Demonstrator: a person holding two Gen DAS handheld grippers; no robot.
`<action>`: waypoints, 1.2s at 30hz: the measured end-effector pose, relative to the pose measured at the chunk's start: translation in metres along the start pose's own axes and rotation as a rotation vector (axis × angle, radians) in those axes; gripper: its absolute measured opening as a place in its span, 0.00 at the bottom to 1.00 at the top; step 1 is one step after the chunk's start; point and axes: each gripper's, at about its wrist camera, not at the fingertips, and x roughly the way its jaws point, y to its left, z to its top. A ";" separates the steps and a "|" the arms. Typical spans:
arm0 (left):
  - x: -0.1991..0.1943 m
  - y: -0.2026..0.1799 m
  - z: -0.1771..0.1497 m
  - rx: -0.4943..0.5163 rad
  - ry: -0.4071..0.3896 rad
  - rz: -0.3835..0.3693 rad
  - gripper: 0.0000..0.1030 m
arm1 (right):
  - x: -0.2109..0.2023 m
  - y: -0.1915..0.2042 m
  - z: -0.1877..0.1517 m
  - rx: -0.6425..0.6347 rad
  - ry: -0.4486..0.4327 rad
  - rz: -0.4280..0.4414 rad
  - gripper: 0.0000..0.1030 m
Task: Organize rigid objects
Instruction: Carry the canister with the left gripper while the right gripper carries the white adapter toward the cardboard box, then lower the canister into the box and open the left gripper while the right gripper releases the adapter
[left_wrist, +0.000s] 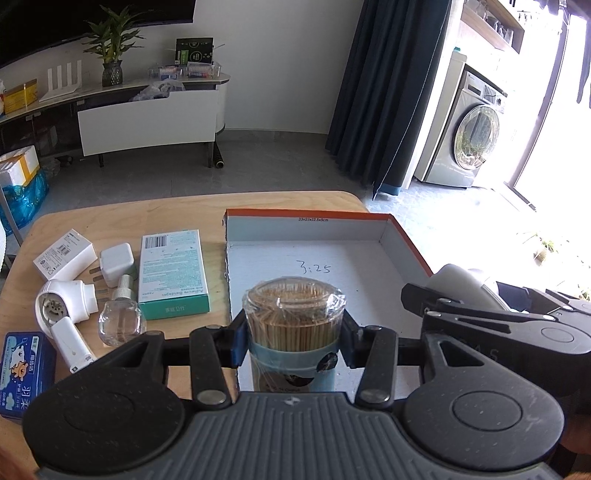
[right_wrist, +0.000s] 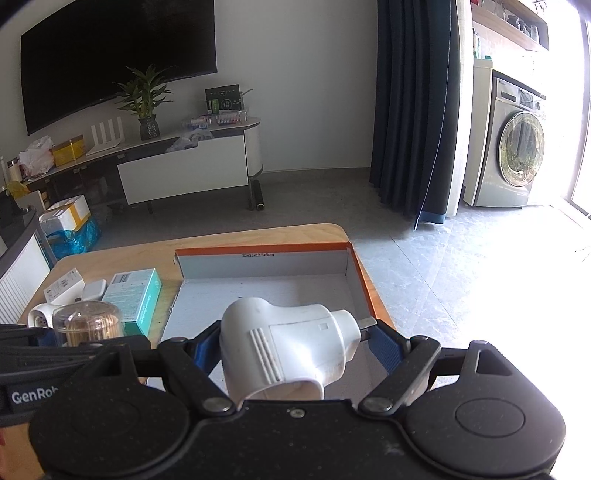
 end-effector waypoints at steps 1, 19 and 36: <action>0.002 -0.001 0.001 0.003 0.000 -0.001 0.46 | 0.002 -0.001 0.002 0.001 0.000 0.000 0.95; 0.028 -0.009 0.016 0.017 0.019 -0.001 0.46 | 0.031 -0.015 0.024 -0.019 0.021 -0.009 0.95; 0.050 -0.010 0.025 0.017 0.046 -0.007 0.46 | 0.069 -0.020 0.042 -0.026 0.065 0.001 0.95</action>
